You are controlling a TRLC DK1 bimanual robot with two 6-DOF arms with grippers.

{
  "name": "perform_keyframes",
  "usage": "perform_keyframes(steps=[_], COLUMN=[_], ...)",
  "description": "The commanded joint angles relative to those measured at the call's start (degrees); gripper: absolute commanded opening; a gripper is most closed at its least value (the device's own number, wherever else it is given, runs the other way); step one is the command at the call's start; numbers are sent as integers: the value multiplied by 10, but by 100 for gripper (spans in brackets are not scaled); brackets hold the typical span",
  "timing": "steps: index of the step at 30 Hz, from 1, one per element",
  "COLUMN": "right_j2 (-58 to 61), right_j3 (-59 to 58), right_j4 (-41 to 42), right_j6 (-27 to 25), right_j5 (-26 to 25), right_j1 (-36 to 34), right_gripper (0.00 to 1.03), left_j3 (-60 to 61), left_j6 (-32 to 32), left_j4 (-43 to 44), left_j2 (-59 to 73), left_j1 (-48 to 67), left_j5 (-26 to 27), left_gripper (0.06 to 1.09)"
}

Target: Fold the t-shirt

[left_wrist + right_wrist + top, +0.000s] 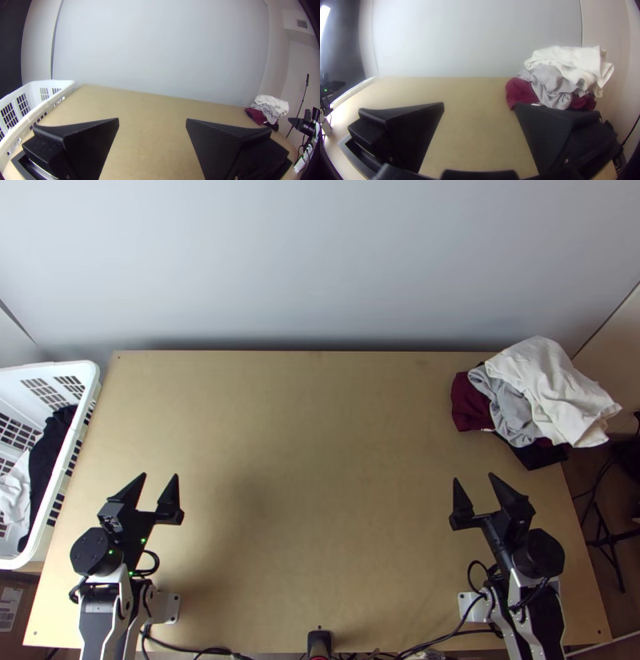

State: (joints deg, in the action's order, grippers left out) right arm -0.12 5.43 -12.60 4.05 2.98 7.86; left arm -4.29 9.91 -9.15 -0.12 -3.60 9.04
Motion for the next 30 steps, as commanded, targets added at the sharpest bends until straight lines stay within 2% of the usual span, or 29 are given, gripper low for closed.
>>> perform_keyframes(steps=[1,9,14,18,23,30], right_j2=[2,1,1,3,74,249], right_j3=[-2,-2,-1,1,11,130], right_j4=[-8,-7,-3,65,120,156], right_j6=[-56,-60,-60,-55,-50,-58], right_j5=[-19,-20,-21,-21,-22,-22], right_j1=[-9,-20,-55,-59,-65,-65], right_gripper=[98,98,98,98,98,98], left_j3=[0,0,-1,-3,-28,-125], left_j6=[-54,-48,-58,-65,-66,-69], left_j4=[-32,-34,-27,29,96,81], left_j2=[1,3,1,15,142,263], left_j1=[-5,9,8,-30,-48,-28], left_j5=[-60,-65,-64,-64,-57,-54], left_gripper=[104,104,104,103,103,104])
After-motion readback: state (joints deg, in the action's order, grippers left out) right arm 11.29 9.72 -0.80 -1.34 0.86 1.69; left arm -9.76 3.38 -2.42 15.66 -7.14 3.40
